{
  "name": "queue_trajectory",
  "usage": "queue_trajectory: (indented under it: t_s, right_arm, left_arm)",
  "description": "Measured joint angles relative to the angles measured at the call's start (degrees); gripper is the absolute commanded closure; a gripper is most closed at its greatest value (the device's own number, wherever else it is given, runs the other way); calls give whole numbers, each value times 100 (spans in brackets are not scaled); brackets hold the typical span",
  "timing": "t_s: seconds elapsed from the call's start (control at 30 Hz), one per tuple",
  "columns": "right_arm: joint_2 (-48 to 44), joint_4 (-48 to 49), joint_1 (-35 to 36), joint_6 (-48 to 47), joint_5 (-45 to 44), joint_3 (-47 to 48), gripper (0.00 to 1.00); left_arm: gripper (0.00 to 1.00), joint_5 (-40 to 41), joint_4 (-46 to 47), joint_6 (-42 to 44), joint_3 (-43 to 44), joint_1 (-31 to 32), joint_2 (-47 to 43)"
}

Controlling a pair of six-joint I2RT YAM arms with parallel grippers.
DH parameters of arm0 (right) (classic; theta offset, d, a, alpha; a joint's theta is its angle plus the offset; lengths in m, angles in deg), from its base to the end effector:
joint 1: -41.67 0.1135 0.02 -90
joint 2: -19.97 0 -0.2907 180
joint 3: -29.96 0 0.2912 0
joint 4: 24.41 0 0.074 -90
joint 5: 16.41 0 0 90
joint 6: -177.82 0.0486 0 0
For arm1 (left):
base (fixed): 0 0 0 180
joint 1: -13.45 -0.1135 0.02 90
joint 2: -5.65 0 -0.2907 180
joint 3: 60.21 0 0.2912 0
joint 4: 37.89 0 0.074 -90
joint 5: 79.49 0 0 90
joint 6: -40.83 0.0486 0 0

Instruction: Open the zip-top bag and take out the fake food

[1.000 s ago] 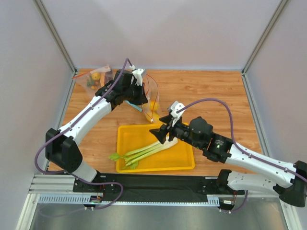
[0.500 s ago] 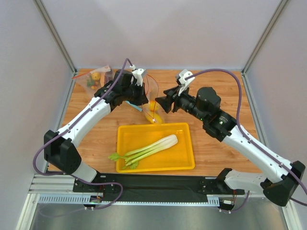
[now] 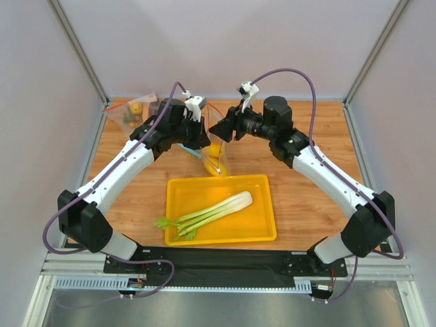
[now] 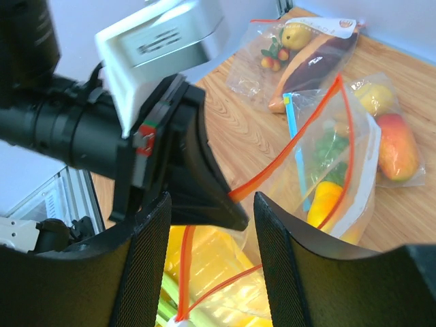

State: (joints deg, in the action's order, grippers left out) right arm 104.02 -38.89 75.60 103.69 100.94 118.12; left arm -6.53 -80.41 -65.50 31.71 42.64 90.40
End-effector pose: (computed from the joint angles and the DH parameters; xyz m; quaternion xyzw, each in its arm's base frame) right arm 0.3157 0.2393 0.4024 -0.2666 0.7133 0.4267 0.4879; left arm 0.3253 -0.1980 0.3696 0.1660 0.8655 -0.2970 0.3677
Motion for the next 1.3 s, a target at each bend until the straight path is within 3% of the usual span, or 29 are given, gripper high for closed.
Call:
queue_trajectory:
  t_s: [0.37,0.97,1.3]
  right_arm:
    - [1215,-756,-166,17,66,1128,47]
    - [1624,-1934,-101,-831,-1224,1187,46]
    - [1808,-2210,479,-1473,-1325,1674,44]
  left_arm:
    - [100,87,20,2,-278,42,-166]
    - [100,820,17,-7,-800,42,-568]
    - [100,813,46,-24,-811,44,-581]
